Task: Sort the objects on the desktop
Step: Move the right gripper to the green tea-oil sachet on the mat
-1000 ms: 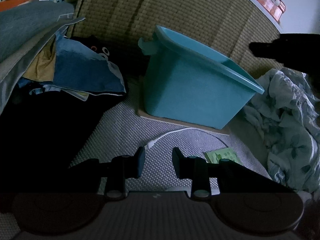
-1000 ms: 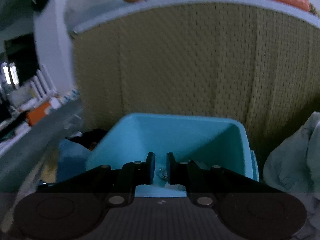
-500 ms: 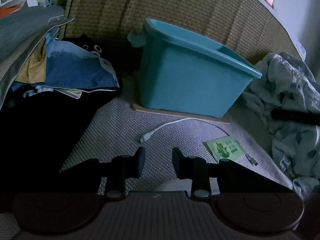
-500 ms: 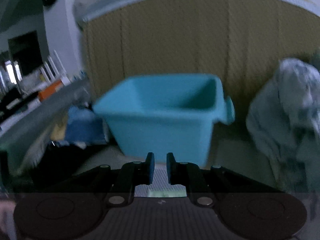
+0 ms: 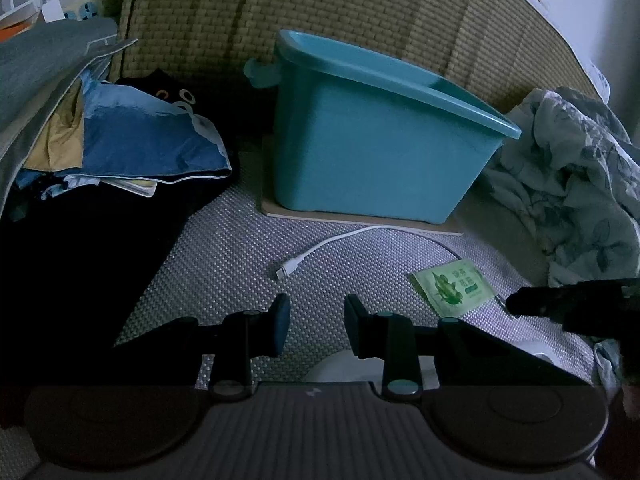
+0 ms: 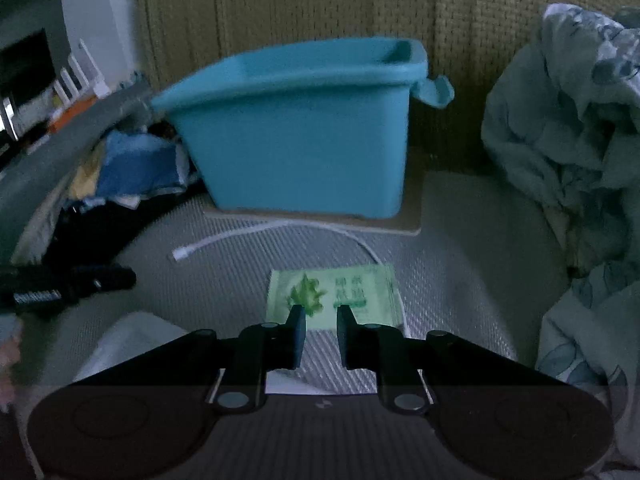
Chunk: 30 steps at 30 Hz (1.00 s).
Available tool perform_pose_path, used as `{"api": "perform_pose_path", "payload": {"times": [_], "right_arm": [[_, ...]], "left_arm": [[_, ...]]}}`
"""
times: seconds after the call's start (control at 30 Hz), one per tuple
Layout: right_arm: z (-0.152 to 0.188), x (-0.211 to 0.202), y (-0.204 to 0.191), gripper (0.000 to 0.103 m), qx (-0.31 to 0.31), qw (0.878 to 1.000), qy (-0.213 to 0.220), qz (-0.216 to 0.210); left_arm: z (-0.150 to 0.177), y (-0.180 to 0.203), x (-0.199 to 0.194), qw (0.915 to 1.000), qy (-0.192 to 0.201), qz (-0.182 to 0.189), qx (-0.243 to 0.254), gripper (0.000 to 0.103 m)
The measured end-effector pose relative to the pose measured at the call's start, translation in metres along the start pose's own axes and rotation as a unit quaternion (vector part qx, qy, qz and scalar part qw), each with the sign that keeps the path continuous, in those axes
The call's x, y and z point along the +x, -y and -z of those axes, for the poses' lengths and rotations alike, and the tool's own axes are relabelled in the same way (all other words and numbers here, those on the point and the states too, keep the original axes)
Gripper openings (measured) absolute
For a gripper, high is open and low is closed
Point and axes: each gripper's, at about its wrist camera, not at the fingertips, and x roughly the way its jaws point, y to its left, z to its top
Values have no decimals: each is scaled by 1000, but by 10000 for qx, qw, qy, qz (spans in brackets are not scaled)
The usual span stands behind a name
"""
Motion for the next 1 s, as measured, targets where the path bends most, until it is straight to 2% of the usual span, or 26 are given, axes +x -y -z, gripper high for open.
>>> {"api": "perform_pose_path", "payload": {"times": [0.1, 0.23, 0.27, 0.33, 0.47, 0.53, 0.73, 0.83, 1.0], "right_arm": [[4, 5, 2, 32, 6, 10000, -72, 34], [8, 12, 9, 39, 221, 9996, -100, 137], [9, 15, 10, 45, 275, 9994, -135, 155], [10, 20, 11, 49, 310, 9990, -238, 205], [11, 30, 1, 69, -109, 9982, -270, 526], [12, 34, -1, 69, -187, 9979, -270, 555], [10, 45, 1, 70, 106, 9985, -337, 422], [9, 52, 1, 79, 136, 9983, -361, 431], [0, 58, 8, 90, 733, 9963, -377, 239]], "left_arm": [[0, 1, 0, 10000, -6, 19, 1, 33], [0, 1, 0, 10000, -6, 35, 1, 33], [0, 1, 1, 10000, -6, 40, -2, 33], [0, 2, 1, 10000, -15, 45, 6, 33], [0, 3, 2, 10000, -33, 53, 21, 33], [1, 3, 3, 10000, -42, 57, 29, 33], [1, 3, 3, 9999, -59, 110, -12, 33], [1, 3, 3, 9999, -69, 118, -9, 33], [1, 4, 4, 9999, -88, 130, -4, 33]]}}
